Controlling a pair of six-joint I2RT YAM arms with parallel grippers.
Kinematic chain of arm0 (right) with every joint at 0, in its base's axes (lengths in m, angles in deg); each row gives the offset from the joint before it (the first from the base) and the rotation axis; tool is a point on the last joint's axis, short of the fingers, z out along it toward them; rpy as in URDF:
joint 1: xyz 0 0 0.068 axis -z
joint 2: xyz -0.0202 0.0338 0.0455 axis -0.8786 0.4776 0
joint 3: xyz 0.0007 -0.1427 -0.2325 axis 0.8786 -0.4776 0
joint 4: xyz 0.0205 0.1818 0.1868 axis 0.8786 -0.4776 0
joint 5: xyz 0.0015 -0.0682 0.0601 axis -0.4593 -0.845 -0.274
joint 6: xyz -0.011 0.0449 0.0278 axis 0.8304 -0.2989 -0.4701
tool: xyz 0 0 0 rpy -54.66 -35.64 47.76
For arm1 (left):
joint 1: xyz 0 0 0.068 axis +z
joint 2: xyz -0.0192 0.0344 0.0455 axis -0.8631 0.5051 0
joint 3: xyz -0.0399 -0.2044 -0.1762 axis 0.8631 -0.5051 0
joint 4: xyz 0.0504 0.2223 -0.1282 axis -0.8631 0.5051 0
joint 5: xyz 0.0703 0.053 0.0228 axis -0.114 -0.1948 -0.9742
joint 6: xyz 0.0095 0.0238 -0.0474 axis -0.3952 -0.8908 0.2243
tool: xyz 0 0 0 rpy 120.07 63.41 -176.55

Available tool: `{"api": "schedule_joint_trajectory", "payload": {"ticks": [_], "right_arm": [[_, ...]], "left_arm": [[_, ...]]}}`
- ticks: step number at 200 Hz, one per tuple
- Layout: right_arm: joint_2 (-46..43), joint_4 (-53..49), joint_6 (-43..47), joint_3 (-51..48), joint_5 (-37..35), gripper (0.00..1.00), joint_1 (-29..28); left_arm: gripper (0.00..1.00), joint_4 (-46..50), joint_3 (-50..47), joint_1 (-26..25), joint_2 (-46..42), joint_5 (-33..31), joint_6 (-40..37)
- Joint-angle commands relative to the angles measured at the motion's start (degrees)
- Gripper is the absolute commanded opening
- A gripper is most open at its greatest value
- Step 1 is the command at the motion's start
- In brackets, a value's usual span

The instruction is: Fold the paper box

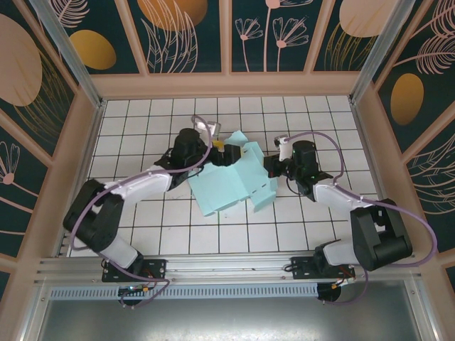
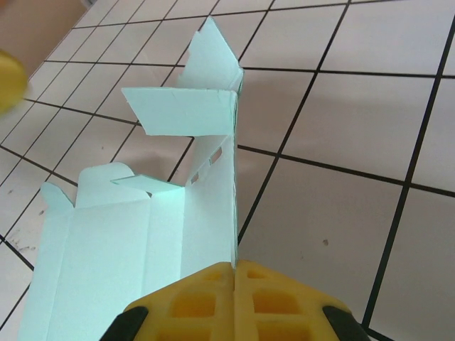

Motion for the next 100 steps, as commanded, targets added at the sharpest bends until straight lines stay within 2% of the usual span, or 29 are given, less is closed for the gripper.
{"api": "schedule_joint_trajectory", "payload": {"ticks": [1, 23, 51, 77, 100], "right_arm": [[-1.3, 1.8, 3.1, -0.5, 2.3, 0.0, -0.4], [-0.4, 2.2, 2.9, -0.4, 4.0, 0.0, -0.4], [2.6, 0.7, 0.9, 0.6, 2.1, 0.0, -0.3], [7.4, -1.1, -5.6, 2.3, 4.2, 0.0, 2.2], [9.2, 1.4, -10.3, 1.4, 6.4, 0.0, 4.5]], "left_arm": [[0.99, -3.6, -1.5, 0.8, 0.1, -4.3, -0.6], [0.99, -3.0, -1.1, 0.8, 1.5, -2.9, 0.1], [0.99, -2.3, -0.9, 0.8, 2.4, -3.3, 0.3], [0.99, 2.2, 0.7, 0.7, 3.4, -3.3, -0.1], [0.98, 1.9, -2.7, -1.4, 1.8, -1.4, -4.8]]}}
